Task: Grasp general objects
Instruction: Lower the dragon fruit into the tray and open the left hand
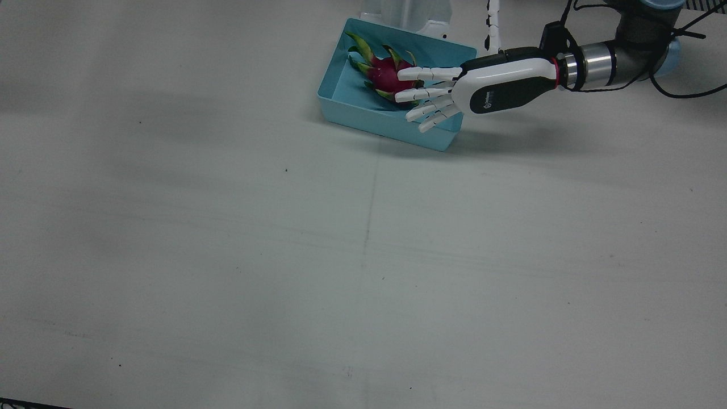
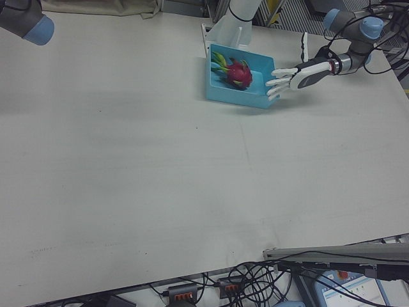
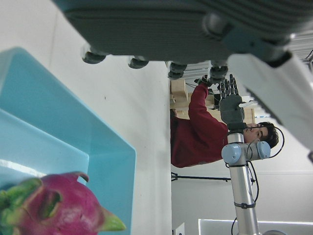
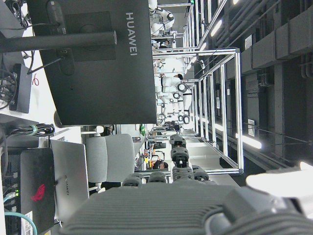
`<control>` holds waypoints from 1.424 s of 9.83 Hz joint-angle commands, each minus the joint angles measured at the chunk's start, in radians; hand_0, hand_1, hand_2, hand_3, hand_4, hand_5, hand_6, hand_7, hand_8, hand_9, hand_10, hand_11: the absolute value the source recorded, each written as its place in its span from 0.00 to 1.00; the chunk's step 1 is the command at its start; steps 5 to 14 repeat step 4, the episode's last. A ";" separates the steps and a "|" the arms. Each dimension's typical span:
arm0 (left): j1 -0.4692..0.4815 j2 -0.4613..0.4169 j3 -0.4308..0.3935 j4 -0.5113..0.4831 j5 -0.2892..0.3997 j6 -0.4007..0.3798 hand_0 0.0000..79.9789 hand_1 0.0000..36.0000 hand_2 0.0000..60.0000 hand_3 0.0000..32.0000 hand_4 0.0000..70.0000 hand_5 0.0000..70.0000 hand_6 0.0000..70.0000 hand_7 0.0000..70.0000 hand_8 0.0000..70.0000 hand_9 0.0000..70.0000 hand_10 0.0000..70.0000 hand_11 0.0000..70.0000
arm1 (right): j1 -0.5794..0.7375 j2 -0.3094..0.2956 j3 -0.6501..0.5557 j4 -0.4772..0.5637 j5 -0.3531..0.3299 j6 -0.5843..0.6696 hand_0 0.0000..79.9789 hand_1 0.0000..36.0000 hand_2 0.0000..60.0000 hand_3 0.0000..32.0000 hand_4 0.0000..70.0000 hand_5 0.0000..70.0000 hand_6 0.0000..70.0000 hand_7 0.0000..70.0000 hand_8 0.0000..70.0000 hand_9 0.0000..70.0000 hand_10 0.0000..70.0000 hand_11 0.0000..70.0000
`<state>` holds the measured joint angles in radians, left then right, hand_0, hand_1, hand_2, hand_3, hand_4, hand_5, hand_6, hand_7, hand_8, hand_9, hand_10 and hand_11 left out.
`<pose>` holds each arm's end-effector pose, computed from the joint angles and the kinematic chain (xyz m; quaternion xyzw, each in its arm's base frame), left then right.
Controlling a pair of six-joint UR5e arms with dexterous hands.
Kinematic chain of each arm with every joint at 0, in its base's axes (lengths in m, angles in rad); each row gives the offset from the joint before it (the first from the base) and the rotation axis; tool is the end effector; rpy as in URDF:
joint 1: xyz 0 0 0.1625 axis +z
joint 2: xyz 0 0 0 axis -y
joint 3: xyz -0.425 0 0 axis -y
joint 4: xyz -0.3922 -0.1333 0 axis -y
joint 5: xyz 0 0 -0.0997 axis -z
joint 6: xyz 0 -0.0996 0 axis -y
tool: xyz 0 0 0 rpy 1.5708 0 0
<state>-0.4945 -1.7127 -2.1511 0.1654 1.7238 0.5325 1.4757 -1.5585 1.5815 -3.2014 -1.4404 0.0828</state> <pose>0.3758 -0.3368 0.3566 -0.2698 0.8297 -0.2876 0.3951 0.0988 -0.5040 0.6817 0.0148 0.6939 -0.7187 0.0408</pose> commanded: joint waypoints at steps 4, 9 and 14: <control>-0.502 0.136 0.333 -0.409 0.122 -0.193 0.67 0.46 0.00 0.00 0.15 0.01 0.08 0.32 0.00 0.04 0.00 0.00 | 0.000 0.000 0.000 0.000 0.000 0.000 0.00 0.00 0.00 0.00 0.00 0.00 0.00 0.00 0.00 0.00 0.00 0.00; -0.502 0.136 0.333 -0.409 0.122 -0.193 0.67 0.46 0.00 0.00 0.15 0.01 0.08 0.32 0.00 0.04 0.00 0.00 | 0.000 0.000 0.000 0.000 0.000 0.000 0.00 0.00 0.00 0.00 0.00 0.00 0.00 0.00 0.00 0.00 0.00 0.00; -0.502 0.136 0.333 -0.409 0.122 -0.193 0.67 0.46 0.00 0.00 0.15 0.01 0.08 0.32 0.00 0.04 0.00 0.00 | 0.000 0.000 0.000 0.000 0.000 0.000 0.00 0.00 0.00 0.00 0.00 0.00 0.00 0.00 0.00 0.00 0.00 0.00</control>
